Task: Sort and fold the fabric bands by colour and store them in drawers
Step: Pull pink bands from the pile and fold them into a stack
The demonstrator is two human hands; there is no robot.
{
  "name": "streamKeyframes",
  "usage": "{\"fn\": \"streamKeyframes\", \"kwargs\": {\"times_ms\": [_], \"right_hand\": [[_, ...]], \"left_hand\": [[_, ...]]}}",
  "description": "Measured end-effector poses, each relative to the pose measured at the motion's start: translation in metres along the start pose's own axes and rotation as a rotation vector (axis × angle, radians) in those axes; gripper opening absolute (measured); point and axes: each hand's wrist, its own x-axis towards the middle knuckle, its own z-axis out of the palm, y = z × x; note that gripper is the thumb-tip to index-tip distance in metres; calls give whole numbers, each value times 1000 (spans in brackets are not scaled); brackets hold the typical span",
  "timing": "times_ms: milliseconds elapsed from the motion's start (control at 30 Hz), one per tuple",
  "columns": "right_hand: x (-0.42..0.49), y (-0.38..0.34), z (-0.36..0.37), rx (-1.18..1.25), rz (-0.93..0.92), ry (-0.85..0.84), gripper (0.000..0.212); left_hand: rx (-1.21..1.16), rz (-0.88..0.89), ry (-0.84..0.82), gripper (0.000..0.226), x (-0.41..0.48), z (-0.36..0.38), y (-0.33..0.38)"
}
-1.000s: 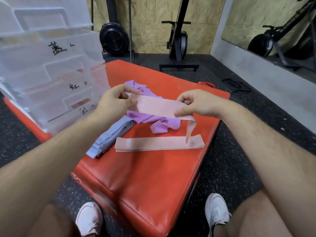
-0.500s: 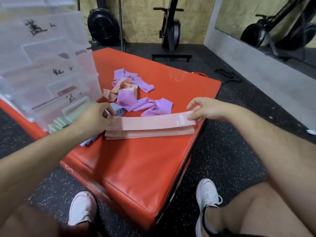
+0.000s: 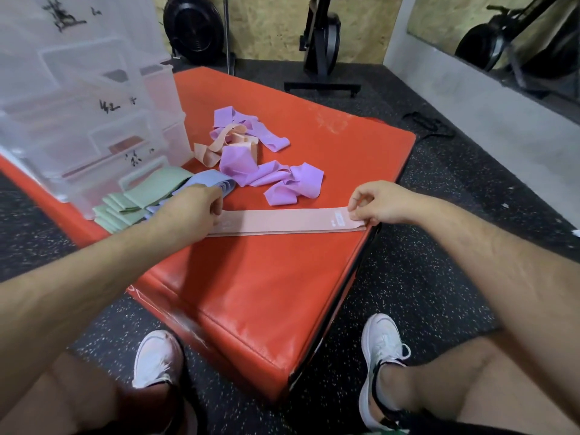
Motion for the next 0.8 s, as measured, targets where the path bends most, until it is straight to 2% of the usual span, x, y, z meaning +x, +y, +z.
{"fn": "streamKeyframes", "kwargs": {"times_ms": [133, 233, 333, 500, 633, 800], "right_hand": [[3, 0, 6, -37, 6, 25, 9], [1, -3, 7, -114, -14, 36, 8], [1, -5, 6, -236, -63, 74, 9], [-2, -13, 7, -340, -35, 52, 11], [0, -27, 5, -523, -41, 45, 6], [10, -71, 6, -449, -179, 111, 12]], "left_hand": [[47, -72, -39, 8, 4, 1, -1], [110, -15, -33, 8, 3, 1, 1], [63, 37, 28, 17, 1, 1, 0], [89, -8, -109, 16, 1, -5, 5], [93, -43, -152, 19, 4, -11, 9], [97, 11, 24, 11, 18, -22, 25]]}}
